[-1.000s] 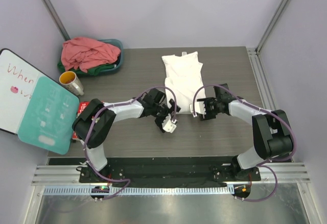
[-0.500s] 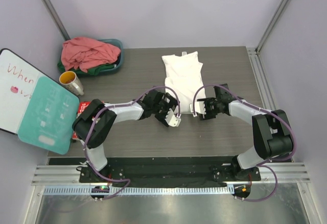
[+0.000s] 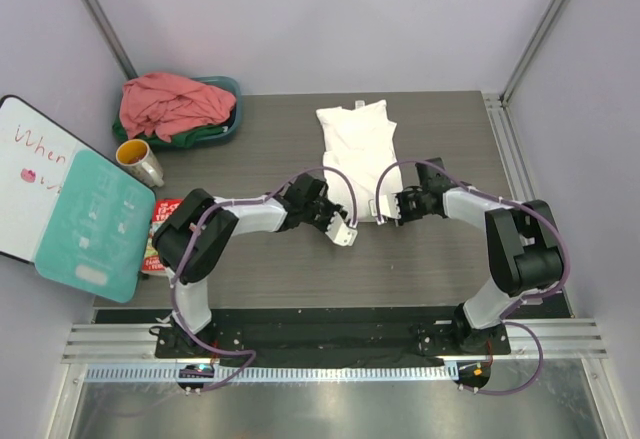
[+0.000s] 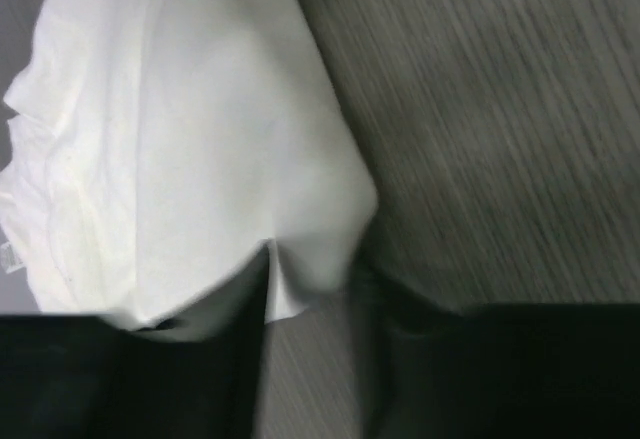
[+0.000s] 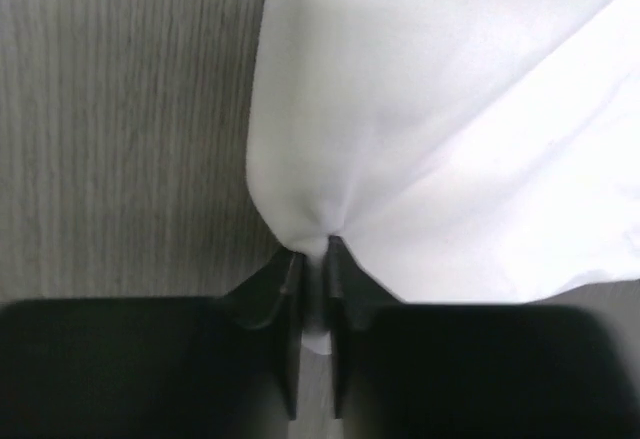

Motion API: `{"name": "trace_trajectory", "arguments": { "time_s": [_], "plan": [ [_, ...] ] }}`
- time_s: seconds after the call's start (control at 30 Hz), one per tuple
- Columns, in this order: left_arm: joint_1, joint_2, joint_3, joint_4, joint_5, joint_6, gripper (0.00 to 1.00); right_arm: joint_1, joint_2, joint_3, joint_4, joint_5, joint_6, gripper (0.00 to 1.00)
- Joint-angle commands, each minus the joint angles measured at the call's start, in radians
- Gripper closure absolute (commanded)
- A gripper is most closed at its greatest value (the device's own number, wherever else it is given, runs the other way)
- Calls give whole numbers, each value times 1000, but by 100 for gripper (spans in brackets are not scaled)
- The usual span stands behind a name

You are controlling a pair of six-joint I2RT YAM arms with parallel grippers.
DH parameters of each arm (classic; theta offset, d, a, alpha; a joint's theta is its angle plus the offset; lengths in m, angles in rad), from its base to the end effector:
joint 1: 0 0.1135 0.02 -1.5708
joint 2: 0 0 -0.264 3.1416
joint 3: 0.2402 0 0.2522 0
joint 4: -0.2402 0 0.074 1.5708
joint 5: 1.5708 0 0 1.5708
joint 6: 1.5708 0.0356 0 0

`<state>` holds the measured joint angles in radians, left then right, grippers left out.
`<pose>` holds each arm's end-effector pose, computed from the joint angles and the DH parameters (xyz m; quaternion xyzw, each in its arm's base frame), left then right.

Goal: Fold and stack the t-shirts
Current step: Fold the tshirt

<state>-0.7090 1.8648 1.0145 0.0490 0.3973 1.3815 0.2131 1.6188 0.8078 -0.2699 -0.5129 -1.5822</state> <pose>0.2776 -0.2563 0.1449 0.8232 0.3918 -0.0513 0.4077 0.2840 0.0793 0.1483 -0.7721 0.5370 0.0423 0.3373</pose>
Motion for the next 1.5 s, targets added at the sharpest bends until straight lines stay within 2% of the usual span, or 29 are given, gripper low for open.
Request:
{"name": "trace_trajectory", "arguments": {
  "time_s": [0.0, 0.1, 0.2, 0.23, 0.3, 0.33, 0.4, 0.43, 0.6, 0.7, 0.83, 0.9, 1.03, 1.17, 1.47],
  "plan": [
    [2, 24, 10, -72, -2, -32, 99, -4, 43, 24, -43, 14, -7, 99],
    [3, -4, 13, -115, 8, -35, 100, -6, 18, 37, -83, 8, -19, 99],
    [9, -42, 12, -147, 20, -41, 100, -4, -14, 83, -222, -6, -71, 99],
    [9, -53, 15, -176, 31, -48, 100, -6, -20, 102, -342, -9, -93, 99],
    [20, -95, 35, -228, 43, -61, 100, -6, -30, 175, -472, -19, -151, 99],
    [25, -111, 42, -273, 52, -87, 100, -4, -33, 203, -600, -36, -163, 99],
    [45, -159, 74, -340, 86, -101, 100, -6, -34, 286, -727, -52, -205, 99],
    [51, -176, 85, -407, 98, -108, 100, -6, -36, 312, -841, -64, -220, 99],
    [95, -312, 151, -632, 199, -114, 100, -6, -56, 444, -1086, -107, -278, 99],
    [114, -369, 180, -818, 248, -95, 100, -4, -86, 501, -1219, -150, -306, 99],
    [128, -472, 202, -955, 300, -67, 100, 8, -195, 502, -1236, -177, -255, 99],
    [134, -498, 205, -983, 324, -65, 100, 11, -244, 478, -1236, -182, -274, 99],
    [146, -509, 197, -972, 370, -30, 100, 19, -243, 470, -1224, -213, -269, 99],
    [149, -452, 222, -971, 391, -1, 100, 22, -218, 469, -1077, -217, -159, 99],
    [157, -398, 236, -956, 379, -9, 100, 22, -107, 507, -827, -136, -113, 99]
  ]
}}
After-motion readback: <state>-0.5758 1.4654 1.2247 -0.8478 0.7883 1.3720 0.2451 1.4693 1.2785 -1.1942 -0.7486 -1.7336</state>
